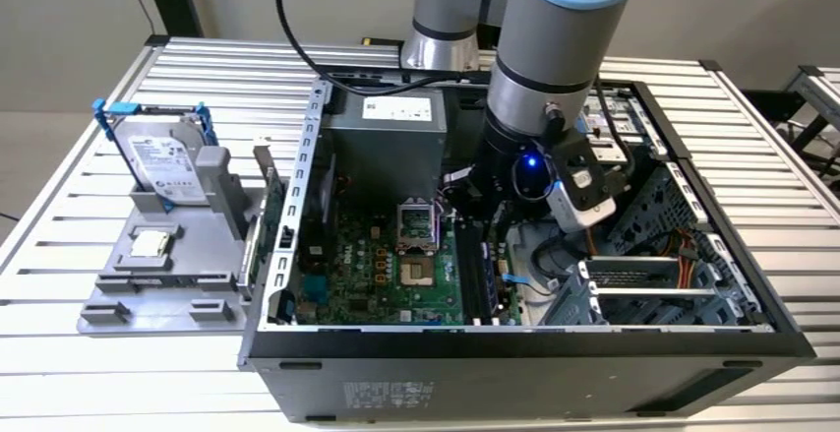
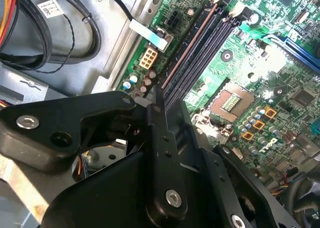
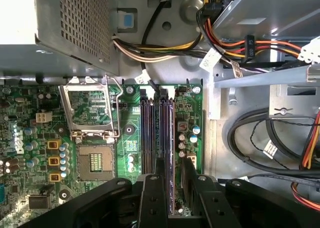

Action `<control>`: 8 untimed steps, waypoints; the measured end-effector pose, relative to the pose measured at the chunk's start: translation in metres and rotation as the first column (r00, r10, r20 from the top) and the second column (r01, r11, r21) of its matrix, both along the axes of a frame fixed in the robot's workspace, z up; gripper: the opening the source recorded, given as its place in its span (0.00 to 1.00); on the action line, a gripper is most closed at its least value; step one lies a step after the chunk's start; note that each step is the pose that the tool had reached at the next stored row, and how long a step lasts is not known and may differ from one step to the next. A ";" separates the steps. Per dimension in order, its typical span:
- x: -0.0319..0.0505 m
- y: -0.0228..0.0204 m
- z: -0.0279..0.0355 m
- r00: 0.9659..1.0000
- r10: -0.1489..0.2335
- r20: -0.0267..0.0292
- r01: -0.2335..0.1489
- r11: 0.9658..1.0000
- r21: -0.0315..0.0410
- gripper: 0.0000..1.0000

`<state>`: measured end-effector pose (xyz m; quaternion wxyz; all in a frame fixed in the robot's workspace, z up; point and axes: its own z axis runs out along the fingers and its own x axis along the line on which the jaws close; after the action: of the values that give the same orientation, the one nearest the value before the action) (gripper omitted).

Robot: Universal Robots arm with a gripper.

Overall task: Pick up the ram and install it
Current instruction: 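Insert the ram into the slot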

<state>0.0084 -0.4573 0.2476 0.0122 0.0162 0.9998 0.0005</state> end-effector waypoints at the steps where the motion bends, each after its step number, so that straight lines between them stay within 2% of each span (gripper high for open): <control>1: 0.0000 0.0000 0.0001 1.000 0.000 0.000 0.000 1.000 0.000 0.00; 8: 0.0000 0.0000 0.0001 1.000 0.000 0.000 0.000 1.000 -0.001 0.00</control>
<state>0.0084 -0.4573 0.2477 0.0122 0.0162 0.9998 0.0000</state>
